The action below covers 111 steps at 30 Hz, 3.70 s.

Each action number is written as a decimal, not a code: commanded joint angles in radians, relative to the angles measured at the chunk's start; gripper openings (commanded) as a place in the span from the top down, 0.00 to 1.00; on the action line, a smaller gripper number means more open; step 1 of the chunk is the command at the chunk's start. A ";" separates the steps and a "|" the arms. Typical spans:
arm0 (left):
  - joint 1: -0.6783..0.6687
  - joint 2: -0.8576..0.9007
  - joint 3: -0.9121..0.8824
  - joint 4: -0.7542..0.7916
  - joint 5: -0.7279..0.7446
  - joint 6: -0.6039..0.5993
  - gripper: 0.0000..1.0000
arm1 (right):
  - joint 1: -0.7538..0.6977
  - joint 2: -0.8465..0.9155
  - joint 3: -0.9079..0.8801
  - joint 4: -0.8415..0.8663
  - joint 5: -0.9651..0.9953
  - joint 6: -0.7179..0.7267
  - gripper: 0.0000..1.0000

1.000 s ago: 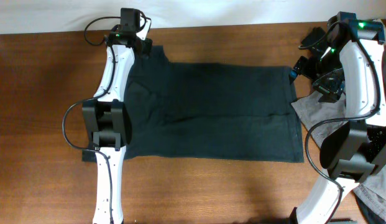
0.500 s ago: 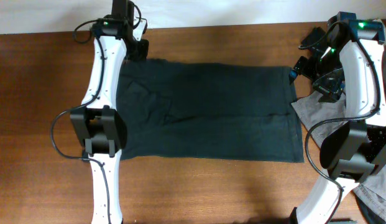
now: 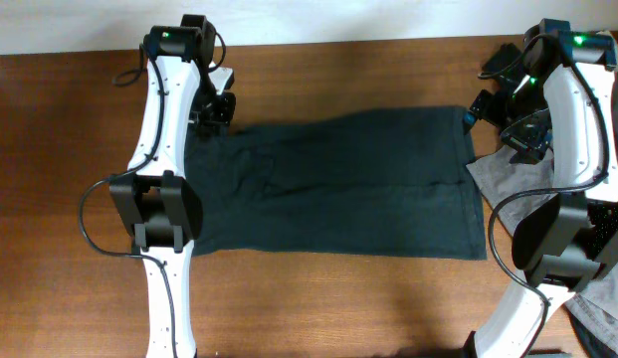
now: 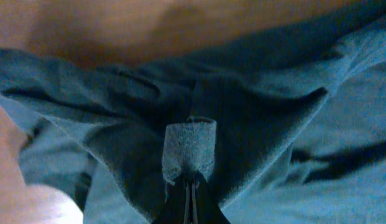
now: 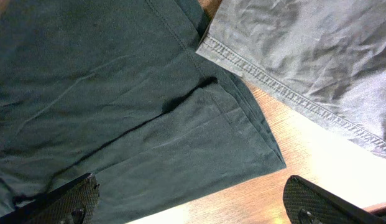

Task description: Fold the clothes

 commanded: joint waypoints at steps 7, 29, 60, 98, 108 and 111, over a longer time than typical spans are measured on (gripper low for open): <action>0.008 -0.029 0.010 -0.045 0.013 -0.023 0.99 | 0.005 -0.002 0.014 -0.003 -0.002 0.004 0.01; 0.008 -0.098 -0.115 -0.045 0.013 -0.168 0.99 | 0.005 -0.002 0.014 -0.003 -0.002 0.004 0.01; 0.036 -0.098 -0.447 0.166 0.126 -0.168 0.60 | 0.005 -0.002 0.014 -0.003 -0.002 0.004 0.01; 0.041 -0.098 -0.496 0.057 0.257 -0.167 0.45 | 0.005 0.001 -0.004 0.041 0.032 -0.075 0.01; 0.041 -0.098 -0.499 0.077 0.231 -0.167 0.97 | 0.005 0.001 -0.004 0.042 0.032 -0.075 0.01; 0.040 -0.098 -0.499 0.084 0.232 -0.167 0.99 | 0.005 0.001 -0.004 0.042 0.032 -0.075 0.01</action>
